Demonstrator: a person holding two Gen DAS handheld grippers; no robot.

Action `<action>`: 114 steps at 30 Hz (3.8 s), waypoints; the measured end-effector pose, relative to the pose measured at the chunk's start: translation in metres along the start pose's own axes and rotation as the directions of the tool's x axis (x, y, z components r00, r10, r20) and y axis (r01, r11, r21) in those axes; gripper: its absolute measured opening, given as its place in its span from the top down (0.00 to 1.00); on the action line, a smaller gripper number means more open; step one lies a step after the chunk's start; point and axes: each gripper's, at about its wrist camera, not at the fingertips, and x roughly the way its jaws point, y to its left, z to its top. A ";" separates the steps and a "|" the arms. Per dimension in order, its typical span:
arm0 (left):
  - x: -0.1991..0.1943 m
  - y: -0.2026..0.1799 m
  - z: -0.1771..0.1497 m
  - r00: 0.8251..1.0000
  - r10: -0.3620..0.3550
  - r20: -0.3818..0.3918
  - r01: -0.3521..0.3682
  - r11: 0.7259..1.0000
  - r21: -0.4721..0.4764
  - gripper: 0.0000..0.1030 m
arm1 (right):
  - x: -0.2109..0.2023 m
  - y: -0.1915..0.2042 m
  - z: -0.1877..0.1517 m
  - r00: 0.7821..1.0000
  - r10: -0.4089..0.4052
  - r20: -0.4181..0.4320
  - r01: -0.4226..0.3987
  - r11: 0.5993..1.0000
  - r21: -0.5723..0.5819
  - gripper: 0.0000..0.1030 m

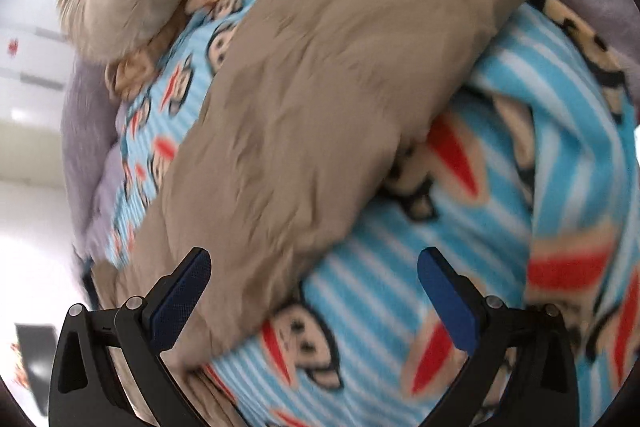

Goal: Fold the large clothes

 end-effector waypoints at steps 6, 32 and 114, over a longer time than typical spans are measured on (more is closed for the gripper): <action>0.001 0.000 0.007 1.000 -0.012 0.011 0.012 1.000 -0.016 0.00 | 0.010 0.011 0.026 0.996 0.080 0.044 -0.083 0.994 0.069 0.32; -0.027 0.134 0.016 0.993 0.012 0.113 0.008 0.984 -0.178 0.00 | -0.028 0.313 -0.157 0.979 0.202 -0.022 -0.149 0.636 -0.757 0.95; 0.056 0.193 0.034 0.970 -0.240 0.041 0.240 0.919 -0.313 0.83 | 0.070 0.215 -0.194 0.954 -0.266 -0.136 0.087 0.681 -0.727 0.92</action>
